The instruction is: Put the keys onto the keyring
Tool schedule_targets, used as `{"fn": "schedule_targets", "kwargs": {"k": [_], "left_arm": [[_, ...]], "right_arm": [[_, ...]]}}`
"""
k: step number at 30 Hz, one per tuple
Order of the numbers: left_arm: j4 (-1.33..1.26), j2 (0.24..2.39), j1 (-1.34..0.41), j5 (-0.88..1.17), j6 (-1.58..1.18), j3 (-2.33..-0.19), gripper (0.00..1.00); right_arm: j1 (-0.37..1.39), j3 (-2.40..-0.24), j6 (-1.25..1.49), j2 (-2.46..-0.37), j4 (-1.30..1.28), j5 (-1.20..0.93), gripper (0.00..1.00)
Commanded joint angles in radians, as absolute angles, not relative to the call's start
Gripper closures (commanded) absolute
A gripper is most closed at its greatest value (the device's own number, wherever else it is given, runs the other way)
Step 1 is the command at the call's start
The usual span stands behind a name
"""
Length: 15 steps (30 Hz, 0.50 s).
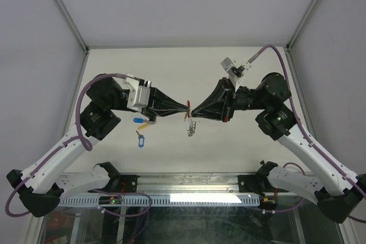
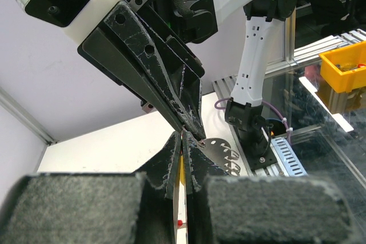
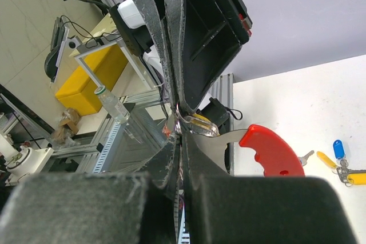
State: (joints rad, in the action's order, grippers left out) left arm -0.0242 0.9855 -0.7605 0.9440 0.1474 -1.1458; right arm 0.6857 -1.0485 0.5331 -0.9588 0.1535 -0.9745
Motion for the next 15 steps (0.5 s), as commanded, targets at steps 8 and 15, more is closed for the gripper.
{"fn": "schedule_targets", "kwargs": {"k": [8,15], "left_arm": [[-0.060,0.982,-0.774,0.978,0.141,-1.152,1.00],[-0.059,0.974,-0.773,0.974,0.141,-1.146,1.00]], "right_arm": [[0.684,-1.070,0.512,-0.926,0.179,-0.879,1.00],[0.683,-1.062,0.508,-0.907,0.168,-0.841,1.00]]}}
